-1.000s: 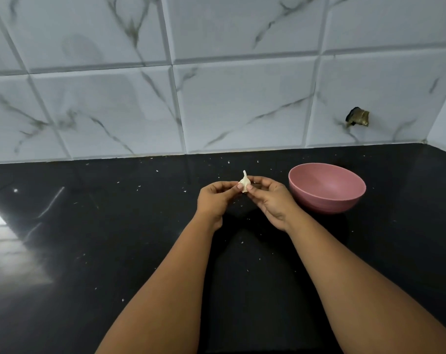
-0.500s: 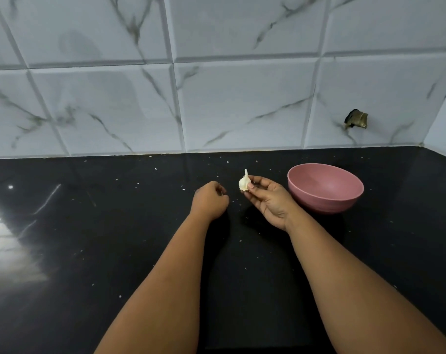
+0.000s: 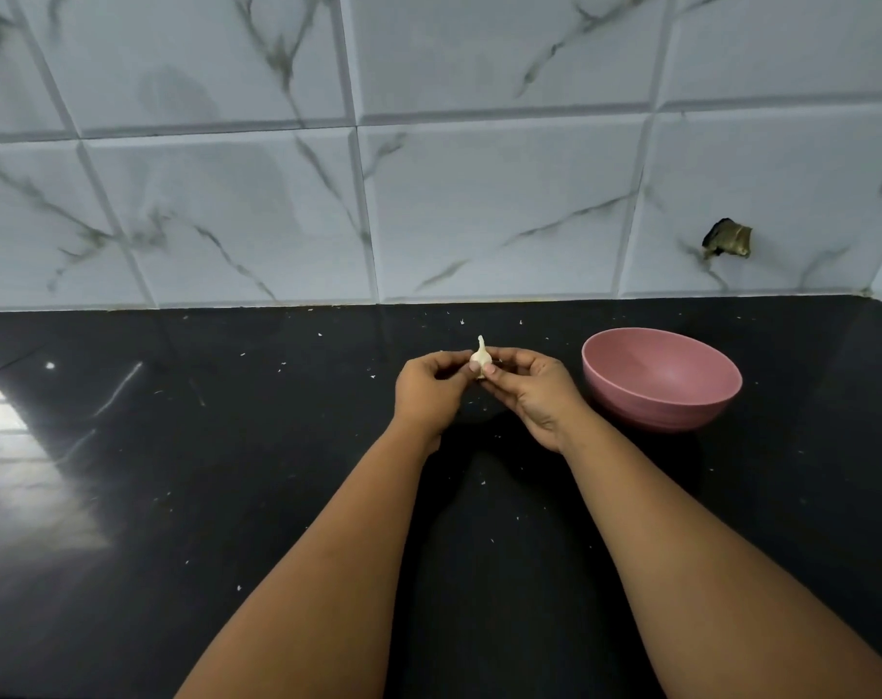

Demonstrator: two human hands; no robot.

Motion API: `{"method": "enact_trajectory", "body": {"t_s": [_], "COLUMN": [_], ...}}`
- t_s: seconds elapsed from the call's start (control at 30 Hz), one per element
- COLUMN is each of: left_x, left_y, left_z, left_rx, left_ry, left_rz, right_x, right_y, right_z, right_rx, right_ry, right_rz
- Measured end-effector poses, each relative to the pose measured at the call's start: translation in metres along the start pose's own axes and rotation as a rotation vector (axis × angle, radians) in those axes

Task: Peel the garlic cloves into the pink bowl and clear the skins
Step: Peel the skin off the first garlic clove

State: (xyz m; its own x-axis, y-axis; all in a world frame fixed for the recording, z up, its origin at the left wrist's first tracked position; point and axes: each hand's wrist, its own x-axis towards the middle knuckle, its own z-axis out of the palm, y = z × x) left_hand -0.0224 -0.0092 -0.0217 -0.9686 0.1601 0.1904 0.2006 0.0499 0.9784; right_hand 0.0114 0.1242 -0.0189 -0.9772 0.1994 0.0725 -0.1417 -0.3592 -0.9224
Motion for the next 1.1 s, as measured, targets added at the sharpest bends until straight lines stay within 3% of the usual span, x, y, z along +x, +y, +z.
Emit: {"method": "enact_trajectory", "body": {"t_s": [0.13, 0.47, 0.93, 1.1], "left_x": [-0.003, -0.01, -0.013, -0.014], "left_y": [0.004, 0.008, 0.013, 0.016], "left_z": [0.001, 0.008, -0.002, -0.005], "left_rx": [-0.062, 0.23, 0.584, 0.418], "left_ry": [-0.019, 0.157, -0.056, -0.006], "left_rz": [0.026, 0.167, 0.314, 0.304], "right_x": [-0.002, -0.007, -0.008, -0.006], "right_y": [-0.003, 0.001, -0.009, -0.012], "right_z": [0.003, 0.013, -0.005, -0.007], "right_rx": [0.0, -0.115, -0.319, -0.214], "right_ry": [0.009, 0.149, -0.082, -0.151], "right_rz": [-0.018, -0.137, -0.101, -0.087]}}
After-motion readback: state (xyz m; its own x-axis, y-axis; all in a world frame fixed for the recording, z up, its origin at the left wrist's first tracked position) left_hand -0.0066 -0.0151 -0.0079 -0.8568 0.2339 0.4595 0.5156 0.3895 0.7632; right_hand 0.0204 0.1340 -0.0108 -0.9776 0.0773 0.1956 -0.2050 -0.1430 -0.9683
